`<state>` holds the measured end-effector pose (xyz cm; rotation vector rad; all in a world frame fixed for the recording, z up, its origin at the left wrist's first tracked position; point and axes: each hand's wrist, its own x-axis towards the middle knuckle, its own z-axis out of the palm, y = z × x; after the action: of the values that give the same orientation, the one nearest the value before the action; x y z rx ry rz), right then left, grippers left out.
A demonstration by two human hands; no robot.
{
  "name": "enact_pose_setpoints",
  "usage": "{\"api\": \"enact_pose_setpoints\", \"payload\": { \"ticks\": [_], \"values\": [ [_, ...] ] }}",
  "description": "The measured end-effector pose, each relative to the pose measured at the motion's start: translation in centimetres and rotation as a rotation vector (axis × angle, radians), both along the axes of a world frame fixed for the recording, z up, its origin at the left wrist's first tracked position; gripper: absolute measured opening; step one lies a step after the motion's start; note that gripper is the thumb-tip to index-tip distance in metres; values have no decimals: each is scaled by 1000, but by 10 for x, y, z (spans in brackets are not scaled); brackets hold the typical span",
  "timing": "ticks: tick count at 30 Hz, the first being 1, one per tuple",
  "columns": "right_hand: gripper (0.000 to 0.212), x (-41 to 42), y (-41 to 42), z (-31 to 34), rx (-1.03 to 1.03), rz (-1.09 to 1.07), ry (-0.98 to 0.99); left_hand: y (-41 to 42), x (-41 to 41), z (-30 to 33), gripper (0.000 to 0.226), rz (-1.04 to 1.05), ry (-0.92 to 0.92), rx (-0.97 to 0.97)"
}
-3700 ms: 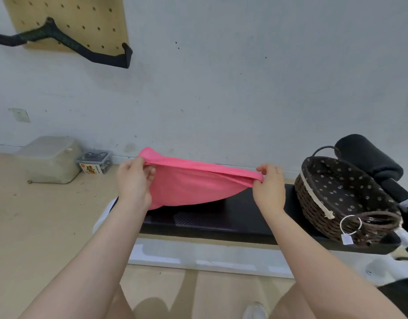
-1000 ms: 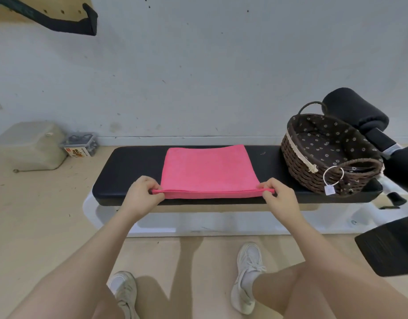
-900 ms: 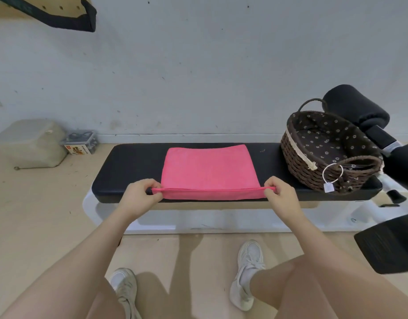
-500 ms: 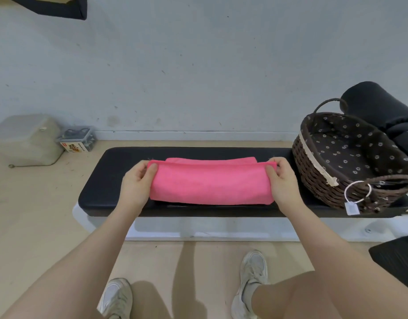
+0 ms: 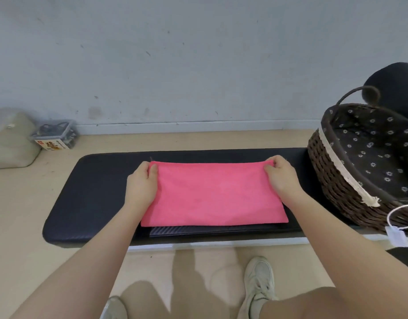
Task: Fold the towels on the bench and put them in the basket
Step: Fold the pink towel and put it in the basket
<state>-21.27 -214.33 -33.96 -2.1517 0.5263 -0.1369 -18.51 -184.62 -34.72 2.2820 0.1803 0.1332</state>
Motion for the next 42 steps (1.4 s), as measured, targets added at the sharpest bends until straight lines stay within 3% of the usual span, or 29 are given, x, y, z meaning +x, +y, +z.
{"api": "enact_pose_setpoints", "payload": {
  "ticks": [5, 10, 13, 15, 18, 20, 23, 27, 34, 42],
  "values": [
    [23, 2, 7, -11, -247, -80, 12, -5, 4, -4, 28, 13, -17, 229],
    [23, -1, 8, -16, -549, -82, 156, -9, 2, -1, 30, 23, -45, 353],
    [28, -5, 11, -9, -581, -69, 165, -13, 0, 1, 31, 52, 20, 408],
    [36, -8, 18, -3, -644, -61, 86, -15, -1, 2, 33, 69, -34, 479],
    [40, -12, 47, 3, -731, 143, -217, -24, -7, 0, 34, -133, -321, 593],
    [51, -15, 78, 5, -670, 453, -233, -30, -12, -8, 43, -409, -424, 638],
    [50, -20, 113, -5, -632, 733, -20, -27, -20, -15, 78, -634, -136, 561],
    [61, -20, 108, -22, -767, 785, 95, -21, -20, -22, 100, -569, 48, 677],
    [63, -22, 33, -22, -849, 585, 246, -20, -24, -18, 111, -500, 119, 737],
    [64, -38, 0, -11, -738, 257, 408, -25, -29, -10, 129, -488, 151, 756]
  ]
}}
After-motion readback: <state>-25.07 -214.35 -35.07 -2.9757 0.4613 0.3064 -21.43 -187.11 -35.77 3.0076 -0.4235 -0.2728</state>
